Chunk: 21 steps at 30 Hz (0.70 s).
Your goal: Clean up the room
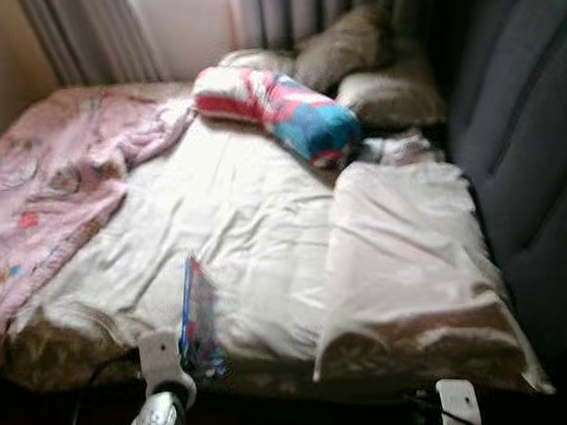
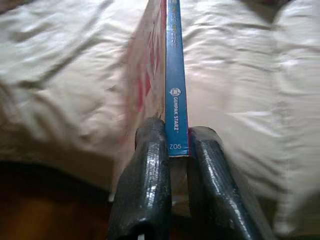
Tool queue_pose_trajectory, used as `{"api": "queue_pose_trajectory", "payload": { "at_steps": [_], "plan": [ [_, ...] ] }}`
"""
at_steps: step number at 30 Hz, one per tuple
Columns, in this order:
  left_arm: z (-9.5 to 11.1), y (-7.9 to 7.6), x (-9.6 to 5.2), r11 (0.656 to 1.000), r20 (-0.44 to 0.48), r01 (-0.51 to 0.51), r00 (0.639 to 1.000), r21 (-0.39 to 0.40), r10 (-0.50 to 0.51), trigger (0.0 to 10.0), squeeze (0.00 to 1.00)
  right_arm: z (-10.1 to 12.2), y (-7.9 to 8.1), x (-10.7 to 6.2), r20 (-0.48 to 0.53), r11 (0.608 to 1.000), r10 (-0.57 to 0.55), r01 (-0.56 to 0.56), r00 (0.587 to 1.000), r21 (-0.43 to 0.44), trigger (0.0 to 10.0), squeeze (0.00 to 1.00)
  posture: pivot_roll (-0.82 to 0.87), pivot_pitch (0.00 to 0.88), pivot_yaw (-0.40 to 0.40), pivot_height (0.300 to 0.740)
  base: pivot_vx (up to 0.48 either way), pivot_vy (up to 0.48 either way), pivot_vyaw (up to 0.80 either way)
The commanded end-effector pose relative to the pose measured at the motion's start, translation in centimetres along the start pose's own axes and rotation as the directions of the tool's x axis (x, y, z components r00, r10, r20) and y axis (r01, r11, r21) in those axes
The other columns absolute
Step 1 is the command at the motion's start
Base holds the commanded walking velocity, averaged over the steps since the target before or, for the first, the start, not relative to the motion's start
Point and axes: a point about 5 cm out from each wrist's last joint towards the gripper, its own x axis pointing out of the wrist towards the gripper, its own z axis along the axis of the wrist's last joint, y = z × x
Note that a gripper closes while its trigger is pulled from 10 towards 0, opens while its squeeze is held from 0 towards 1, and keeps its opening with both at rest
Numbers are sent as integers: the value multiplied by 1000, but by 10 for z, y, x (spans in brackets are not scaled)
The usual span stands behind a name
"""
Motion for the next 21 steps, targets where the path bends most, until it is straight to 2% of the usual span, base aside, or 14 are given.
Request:
{"api": "queue_pose_trajectory", "payload": {
  "at_steps": [1,5,21],
  "plan": [
    [13,-1,4,1000,60,25,998,14,-26,10000,0,1,1,0,-3,1000,-4,4,1000,11,10000,0,-48,29,29,740,0,0,-744],
    [20,-3,6,999,89,40,995,20,-42,10000,0,2,1,1,5,1000,1,-1,1000,6,10000,0,-46,35,26,740,0,0,-659],
    [31,-1,8,999,131,35,991,35,-39,10000,0,5,3,2,10,1000,12,-12,1000,1,10000,0,-45,37,27,740,0,0,0]
  ]
}}
